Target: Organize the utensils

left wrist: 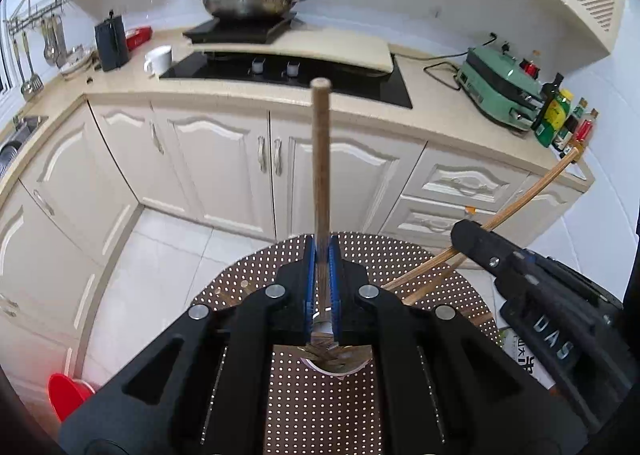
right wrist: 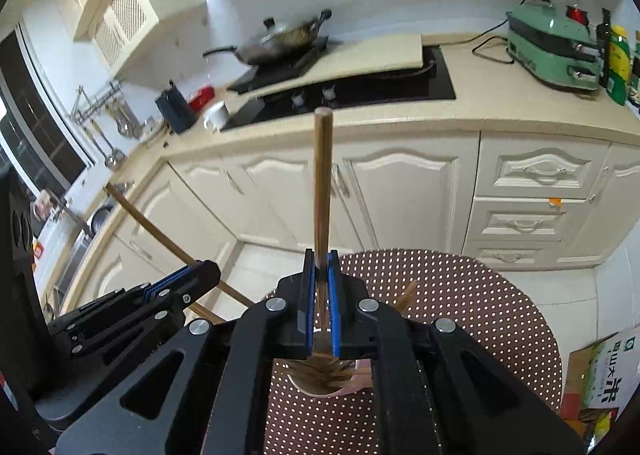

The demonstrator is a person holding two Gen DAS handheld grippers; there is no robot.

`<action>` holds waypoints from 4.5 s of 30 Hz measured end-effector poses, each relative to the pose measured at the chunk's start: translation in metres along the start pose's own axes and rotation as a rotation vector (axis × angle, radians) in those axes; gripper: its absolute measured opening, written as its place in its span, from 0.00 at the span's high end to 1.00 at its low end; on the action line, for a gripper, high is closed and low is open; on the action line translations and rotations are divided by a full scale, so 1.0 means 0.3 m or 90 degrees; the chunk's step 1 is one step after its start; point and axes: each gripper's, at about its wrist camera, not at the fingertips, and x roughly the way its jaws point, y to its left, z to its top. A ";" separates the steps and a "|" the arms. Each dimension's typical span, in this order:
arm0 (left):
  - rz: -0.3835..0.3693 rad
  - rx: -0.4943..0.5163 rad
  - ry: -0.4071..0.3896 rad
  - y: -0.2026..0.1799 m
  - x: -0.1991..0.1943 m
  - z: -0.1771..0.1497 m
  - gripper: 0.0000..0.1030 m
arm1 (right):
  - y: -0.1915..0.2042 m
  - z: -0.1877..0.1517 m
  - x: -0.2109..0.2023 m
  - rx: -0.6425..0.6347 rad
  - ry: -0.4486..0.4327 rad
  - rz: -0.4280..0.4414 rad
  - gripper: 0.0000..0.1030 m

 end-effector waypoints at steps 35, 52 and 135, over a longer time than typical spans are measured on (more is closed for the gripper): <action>-0.060 0.002 0.080 0.045 0.210 -0.080 0.93 | -0.022 -0.040 0.195 0.012 0.117 -0.007 0.88; -0.060 0.018 0.080 0.037 0.169 -0.092 0.93 | -0.034 -0.041 0.123 0.028 0.095 -0.006 0.60; -0.014 0.048 -0.167 0.086 -1.033 -0.808 0.49 | 0.290 -0.752 -1.057 -0.045 -0.124 -0.050 0.09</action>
